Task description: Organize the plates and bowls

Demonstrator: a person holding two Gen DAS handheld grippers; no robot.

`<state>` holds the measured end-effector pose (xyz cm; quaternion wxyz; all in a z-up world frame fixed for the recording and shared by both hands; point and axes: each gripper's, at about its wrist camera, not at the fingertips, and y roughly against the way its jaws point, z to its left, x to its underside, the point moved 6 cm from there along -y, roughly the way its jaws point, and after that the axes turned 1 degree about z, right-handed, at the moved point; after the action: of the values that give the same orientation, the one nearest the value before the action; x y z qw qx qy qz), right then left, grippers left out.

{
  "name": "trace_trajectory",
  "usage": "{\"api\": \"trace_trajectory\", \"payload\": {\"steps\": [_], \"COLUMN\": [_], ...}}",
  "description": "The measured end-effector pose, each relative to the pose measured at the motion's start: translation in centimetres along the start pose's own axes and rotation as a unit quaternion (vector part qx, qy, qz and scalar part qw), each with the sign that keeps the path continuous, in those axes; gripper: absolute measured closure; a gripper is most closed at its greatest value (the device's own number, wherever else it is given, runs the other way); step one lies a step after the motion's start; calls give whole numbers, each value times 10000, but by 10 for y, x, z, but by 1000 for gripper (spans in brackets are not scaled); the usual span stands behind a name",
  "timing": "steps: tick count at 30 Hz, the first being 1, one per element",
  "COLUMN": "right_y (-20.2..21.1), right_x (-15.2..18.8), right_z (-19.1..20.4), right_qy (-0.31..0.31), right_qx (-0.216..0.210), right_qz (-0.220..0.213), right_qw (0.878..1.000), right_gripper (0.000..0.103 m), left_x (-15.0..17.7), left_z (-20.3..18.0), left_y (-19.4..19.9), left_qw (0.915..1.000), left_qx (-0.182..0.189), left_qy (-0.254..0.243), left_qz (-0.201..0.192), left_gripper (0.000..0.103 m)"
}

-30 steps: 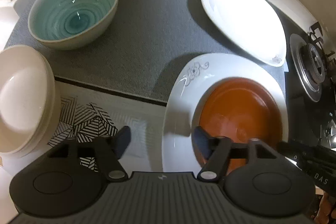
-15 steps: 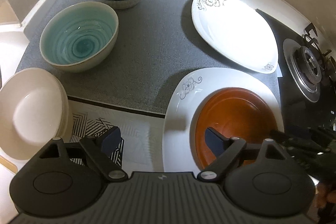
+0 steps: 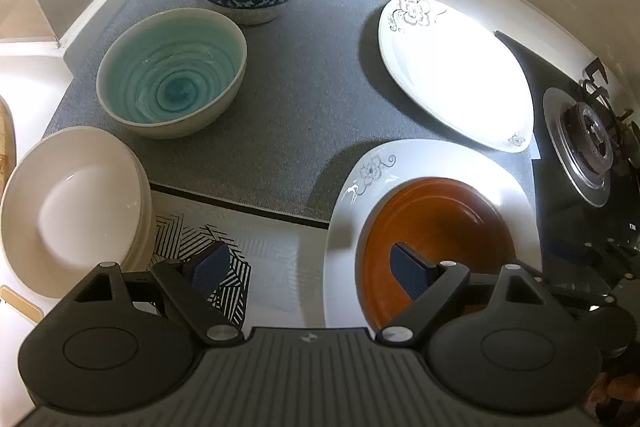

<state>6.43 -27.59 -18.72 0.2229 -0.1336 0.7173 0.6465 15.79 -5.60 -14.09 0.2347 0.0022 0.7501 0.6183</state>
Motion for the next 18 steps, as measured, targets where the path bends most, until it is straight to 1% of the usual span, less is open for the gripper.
{"api": "trace_trajectory", "payload": {"steps": [1,3,4,8,10,13,16,18], "right_y": [3,9,13,29,34,35,25,13], "right_x": [-1,-4,-7,-22,-33,-48,-61,-66], "right_z": [-5,-12,-16,-38,-50,-71,-89,-99], "right_qy": [-107,-352,-491,-1053,-1290,-1677,-2207,-2554], "right_qx": [-33,-152,-220,-442,-516,-657,-979,-1231], "right_qz": [-3,-33,-76,-358,-518,-701,-794,-787], "right_qw": [9999,9993,9985,9928,9889,9811,9672,9557], "right_gripper": [43,42,41,38,34,34,34,34], "left_x": [-1,-3,-6,-25,-38,-62,-86,-100], "left_z": [-1,-2,-4,-16,-23,-34,-40,-42], "left_y": [0,1,2,9,11,10,3,-7], "left_qw": [10000,10000,10000,9995,9990,9984,9976,9968], "left_qx": [5,15,42,238,302,367,376,452], "left_qy": [8,17,24,-19,4,41,236,451], "left_qz": [-7,-10,-27,-229,-318,-437,-527,-480], "left_gripper": [12,7,1,0,0,0,0,0]}}
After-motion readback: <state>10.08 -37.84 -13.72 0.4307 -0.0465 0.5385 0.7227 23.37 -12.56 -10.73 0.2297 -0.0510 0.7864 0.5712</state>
